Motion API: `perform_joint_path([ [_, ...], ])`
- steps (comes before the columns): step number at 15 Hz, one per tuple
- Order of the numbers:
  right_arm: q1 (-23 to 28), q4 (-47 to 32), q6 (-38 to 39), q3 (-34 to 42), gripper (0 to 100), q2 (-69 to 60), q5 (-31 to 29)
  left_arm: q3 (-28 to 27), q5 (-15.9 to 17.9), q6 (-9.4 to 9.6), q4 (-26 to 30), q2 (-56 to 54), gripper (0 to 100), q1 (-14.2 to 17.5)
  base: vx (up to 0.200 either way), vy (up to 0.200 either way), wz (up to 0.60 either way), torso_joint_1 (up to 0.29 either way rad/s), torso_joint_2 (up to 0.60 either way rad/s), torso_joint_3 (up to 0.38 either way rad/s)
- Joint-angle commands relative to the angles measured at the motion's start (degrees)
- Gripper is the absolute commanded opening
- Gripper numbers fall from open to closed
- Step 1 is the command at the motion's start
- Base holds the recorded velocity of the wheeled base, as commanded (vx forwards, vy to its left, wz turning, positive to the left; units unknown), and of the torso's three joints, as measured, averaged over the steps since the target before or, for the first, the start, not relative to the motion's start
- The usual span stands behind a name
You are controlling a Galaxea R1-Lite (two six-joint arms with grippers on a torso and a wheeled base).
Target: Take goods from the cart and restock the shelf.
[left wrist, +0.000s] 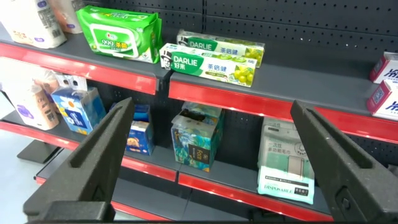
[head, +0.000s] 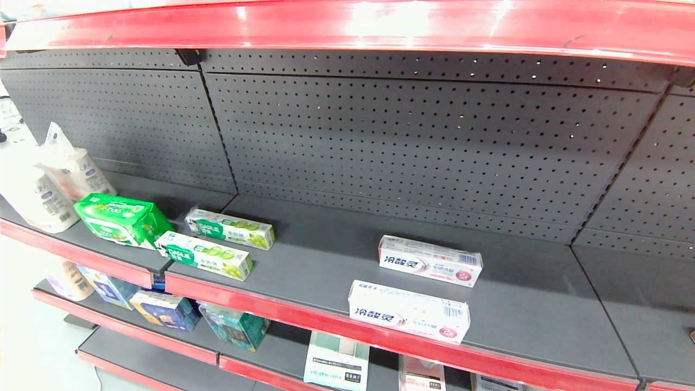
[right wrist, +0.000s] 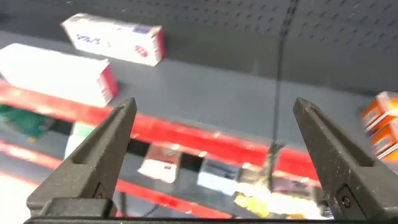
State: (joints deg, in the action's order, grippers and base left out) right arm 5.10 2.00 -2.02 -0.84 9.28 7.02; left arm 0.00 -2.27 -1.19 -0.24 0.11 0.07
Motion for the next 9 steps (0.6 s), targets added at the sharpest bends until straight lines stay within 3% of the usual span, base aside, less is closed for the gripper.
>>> perform_joint_path([
  [1, -4.9, -0.5, 0.2, 0.1, 100, -3.8, 0.1, -0.1, 0.0, -0.04, 0.0, 0.0, 100, 0.0, 0.000, 0.000, 0.00, 0.000, 0.00, 0.000],
  [2, -7.5, -0.3, 0.2, 0.2, 100, -5.3, 0.0, 0.0, 0.0, 0.05, 0.0, 0.0, 100, 0.0, 0.000, 0.000, 0.00, 0.000, 0.00, 0.000],
  [5, -5.0, -0.1, 0.0, 0.4, 100, -9.3, -1.0, 0.0, 0.0, 0.05, 0.0, 0.0, 100, 0.0, 0.000, 0.000, 0.00, 0.000, 0.00, 0.000],
  [7, -5.0, -1.5, 0.0, 0.8, 100, -9.3, -9.0, -0.1, 0.0, -0.04, 0.0, 0.0, 100, 0.0, 0.000, 0.000, 0.00, 0.000, 0.00, 0.000],
  [9, -5.0, -1.8, 2.4, 0.8, 100, -9.3, -10.2, 0.0, 0.0, 0.49, 0.0, 0.1, 100, 0.0, 0.000, 0.000, 0.00, 0.000, 0.00, 0.000],
])
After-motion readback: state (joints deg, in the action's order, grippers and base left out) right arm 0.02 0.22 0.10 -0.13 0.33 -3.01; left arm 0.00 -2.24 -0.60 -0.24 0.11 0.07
